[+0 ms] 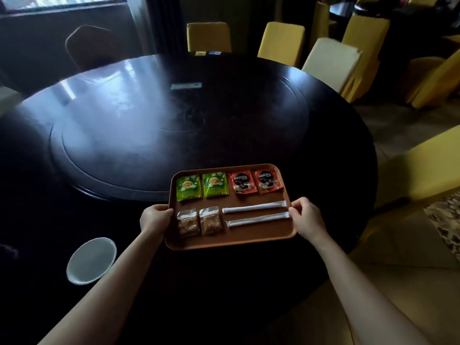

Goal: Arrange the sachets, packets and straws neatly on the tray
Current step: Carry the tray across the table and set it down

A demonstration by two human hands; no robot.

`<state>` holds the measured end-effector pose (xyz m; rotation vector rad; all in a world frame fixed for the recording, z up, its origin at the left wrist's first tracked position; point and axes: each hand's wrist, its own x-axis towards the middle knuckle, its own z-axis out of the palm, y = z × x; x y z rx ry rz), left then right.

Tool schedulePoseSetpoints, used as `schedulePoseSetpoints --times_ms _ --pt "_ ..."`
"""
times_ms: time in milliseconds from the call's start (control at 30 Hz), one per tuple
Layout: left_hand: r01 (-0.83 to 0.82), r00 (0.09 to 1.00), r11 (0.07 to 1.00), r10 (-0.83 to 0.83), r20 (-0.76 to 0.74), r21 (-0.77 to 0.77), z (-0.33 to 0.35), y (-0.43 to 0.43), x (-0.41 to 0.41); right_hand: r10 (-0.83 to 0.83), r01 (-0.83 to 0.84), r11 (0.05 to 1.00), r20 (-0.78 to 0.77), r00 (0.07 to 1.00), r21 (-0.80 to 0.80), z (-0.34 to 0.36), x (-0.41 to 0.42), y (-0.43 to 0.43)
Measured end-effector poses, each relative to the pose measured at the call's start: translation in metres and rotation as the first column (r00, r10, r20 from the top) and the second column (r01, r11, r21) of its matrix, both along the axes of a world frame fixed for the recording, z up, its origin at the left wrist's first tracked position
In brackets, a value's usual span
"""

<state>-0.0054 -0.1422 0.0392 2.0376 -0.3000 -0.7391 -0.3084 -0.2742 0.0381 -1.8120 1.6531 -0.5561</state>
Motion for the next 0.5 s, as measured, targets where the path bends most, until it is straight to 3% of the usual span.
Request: schedulePoseSetpoints --times_ms 500 --pt "-0.055 0.995 0.996 0.049 0.09 0.066 0.015 -0.035 0.172 0.055 -0.056 0.998 0.024 0.998 0.014 -0.006 0.188 -0.056"
